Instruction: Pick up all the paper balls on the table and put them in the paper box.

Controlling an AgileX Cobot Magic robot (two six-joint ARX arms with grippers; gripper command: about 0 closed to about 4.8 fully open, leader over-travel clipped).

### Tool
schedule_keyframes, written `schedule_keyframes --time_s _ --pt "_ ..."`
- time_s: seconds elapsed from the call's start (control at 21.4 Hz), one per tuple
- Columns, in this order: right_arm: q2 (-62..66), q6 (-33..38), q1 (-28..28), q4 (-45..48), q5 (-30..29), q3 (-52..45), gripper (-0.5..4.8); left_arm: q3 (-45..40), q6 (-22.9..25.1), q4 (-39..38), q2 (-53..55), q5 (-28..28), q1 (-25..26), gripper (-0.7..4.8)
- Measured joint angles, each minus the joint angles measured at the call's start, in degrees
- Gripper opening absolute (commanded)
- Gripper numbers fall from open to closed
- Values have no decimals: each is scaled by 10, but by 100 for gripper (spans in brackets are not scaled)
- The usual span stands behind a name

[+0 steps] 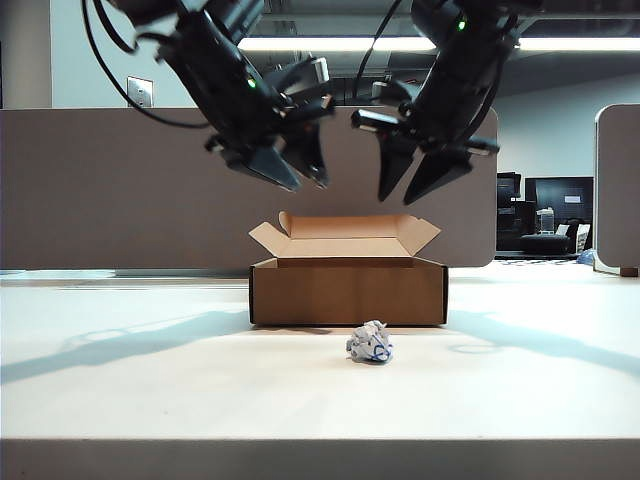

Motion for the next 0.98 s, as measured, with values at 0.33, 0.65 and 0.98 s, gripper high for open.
schedule_keyframes --time_s 0.33,0.65,0.98 --pt "-65 -43 -14 -77 88 0 184 -3 30 -148 -102 17 -1 214" --pt "-105 -44 -45 -138 119 0 179 -63 23 -186 -134 101 -74 214" --pt "-128 -43 -88 -160 126 -3 179 -95 74 -186 -119 -29 -148 233"
